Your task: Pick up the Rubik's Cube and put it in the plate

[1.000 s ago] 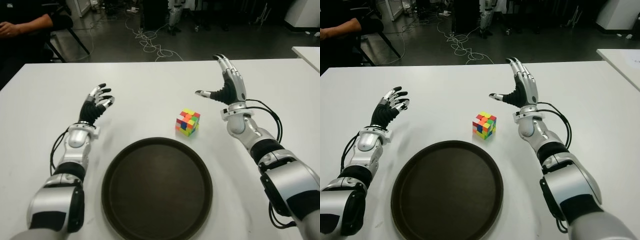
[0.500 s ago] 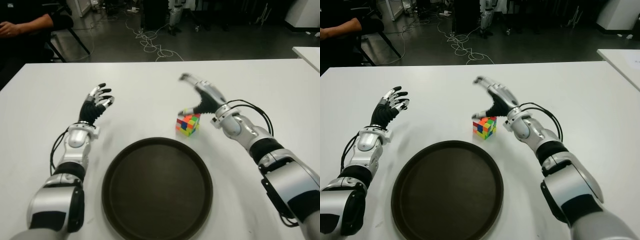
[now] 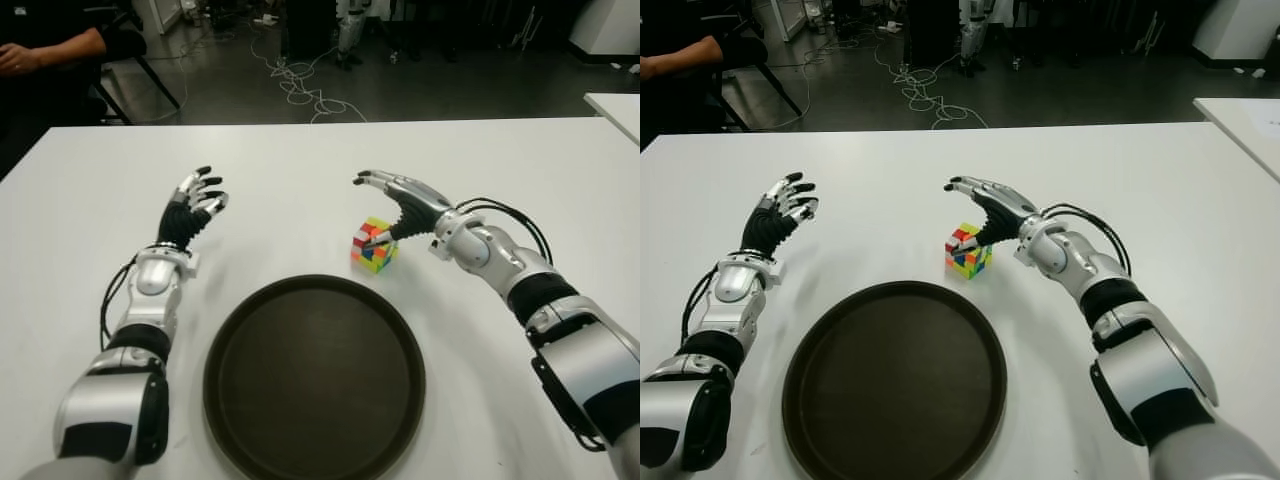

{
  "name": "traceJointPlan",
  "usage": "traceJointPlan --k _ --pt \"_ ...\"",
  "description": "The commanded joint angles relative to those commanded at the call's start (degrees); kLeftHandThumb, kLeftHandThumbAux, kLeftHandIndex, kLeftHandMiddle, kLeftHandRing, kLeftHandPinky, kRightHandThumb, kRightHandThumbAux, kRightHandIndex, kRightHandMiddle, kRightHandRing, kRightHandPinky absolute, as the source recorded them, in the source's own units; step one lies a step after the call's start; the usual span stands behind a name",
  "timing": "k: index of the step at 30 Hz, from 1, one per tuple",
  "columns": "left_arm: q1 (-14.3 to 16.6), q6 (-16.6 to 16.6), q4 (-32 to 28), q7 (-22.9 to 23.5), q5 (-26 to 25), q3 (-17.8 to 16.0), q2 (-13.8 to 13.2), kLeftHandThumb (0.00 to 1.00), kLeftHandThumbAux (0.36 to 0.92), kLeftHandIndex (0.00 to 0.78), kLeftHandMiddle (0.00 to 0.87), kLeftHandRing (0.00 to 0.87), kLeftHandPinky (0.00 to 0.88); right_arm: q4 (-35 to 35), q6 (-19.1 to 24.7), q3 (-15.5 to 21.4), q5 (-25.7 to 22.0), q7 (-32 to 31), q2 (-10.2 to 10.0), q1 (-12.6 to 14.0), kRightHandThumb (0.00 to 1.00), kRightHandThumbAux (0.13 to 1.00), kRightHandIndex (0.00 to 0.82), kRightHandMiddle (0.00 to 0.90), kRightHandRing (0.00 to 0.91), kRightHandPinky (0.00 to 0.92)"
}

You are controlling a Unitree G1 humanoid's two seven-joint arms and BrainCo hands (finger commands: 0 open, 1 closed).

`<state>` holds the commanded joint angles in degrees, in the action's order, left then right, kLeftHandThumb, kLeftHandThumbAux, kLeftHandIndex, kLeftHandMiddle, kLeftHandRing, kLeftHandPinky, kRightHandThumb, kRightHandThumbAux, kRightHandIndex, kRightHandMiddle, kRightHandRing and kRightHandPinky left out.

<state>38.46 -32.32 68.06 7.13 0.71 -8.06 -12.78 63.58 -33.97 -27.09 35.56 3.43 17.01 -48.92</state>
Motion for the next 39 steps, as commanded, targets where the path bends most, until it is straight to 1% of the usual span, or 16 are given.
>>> traceJointPlan --k 8,10,12,16,20,26,30,33,39 --pt "0.1 0.3 0.0 -0.3 0.1 0.0 0.0 0.218 0.668 0.116 0.216 0.232 0.275 0.4 2.4 -1.5 2.3 -0.3 0.2 -0.7 0.000 0.653 0.081 0.084 0.123 0.158" --pt "0.2 0.5 0.0 -0.4 0.1 0.0 0.0 0.217 0.669 0.116 0.218 0.233 0.274 0.4 2.9 -2.0 3.0 0.0 0.3 -0.8 0.000 0.660 0.081 0.081 0.119 0.144" --pt "0.2 0.7 0.1 -0.4 0.1 0.0 0.0 0.216 0.670 0.114 0.214 0.231 0.277 0.3 3.2 -2.4 3.6 0.4 0.3 -0.8 0.000 0.689 0.084 0.081 0.114 0.130" --pt "0.2 0.6 0.1 0.0 -0.2 -0.1 0.0 0.222 0.679 0.113 0.211 0.229 0.276 0.4 3.7 -3.1 4.4 1.2 0.4 -1.0 0.000 0.710 0.083 0.080 0.110 0.123" --pt "0.2 0.7 0.1 0.1 -0.3 -0.2 0.0 0.228 0.685 0.113 0.206 0.224 0.272 0.5 3.8 -3.4 4.7 1.9 0.4 -1.0 0.000 0.713 0.081 0.081 0.109 0.120" --pt "0.3 1.0 0.1 0.1 -0.2 -0.2 0.0 0.223 0.692 0.118 0.215 0.231 0.274 0.9 3.9 -3.5 5.0 2.6 0.3 -1.1 0.000 0.721 0.087 0.084 0.118 0.141" --pt "0.3 0.9 0.2 0.0 -0.2 -0.2 0.0 0.234 0.690 0.121 0.222 0.237 0.284 1.1 4.2 -3.7 5.0 2.9 0.1 -1.1 0.000 0.732 0.087 0.084 0.116 0.135" --pt "0.3 0.6 0.2 -0.2 -0.1 -0.2 0.0 0.240 0.688 0.120 0.224 0.241 0.288 1.2 4.3 -3.8 5.0 3.0 0.1 -1.1 0.000 0.741 0.089 0.086 0.121 0.152" --pt "0.2 0.2 0.1 -0.1 -0.2 -0.3 0.1 0.241 0.684 0.117 0.222 0.240 0.290 2.2 4.7 -4.6 5.4 4.0 -0.5 -1.2 0.000 0.752 0.094 0.087 0.133 0.179"
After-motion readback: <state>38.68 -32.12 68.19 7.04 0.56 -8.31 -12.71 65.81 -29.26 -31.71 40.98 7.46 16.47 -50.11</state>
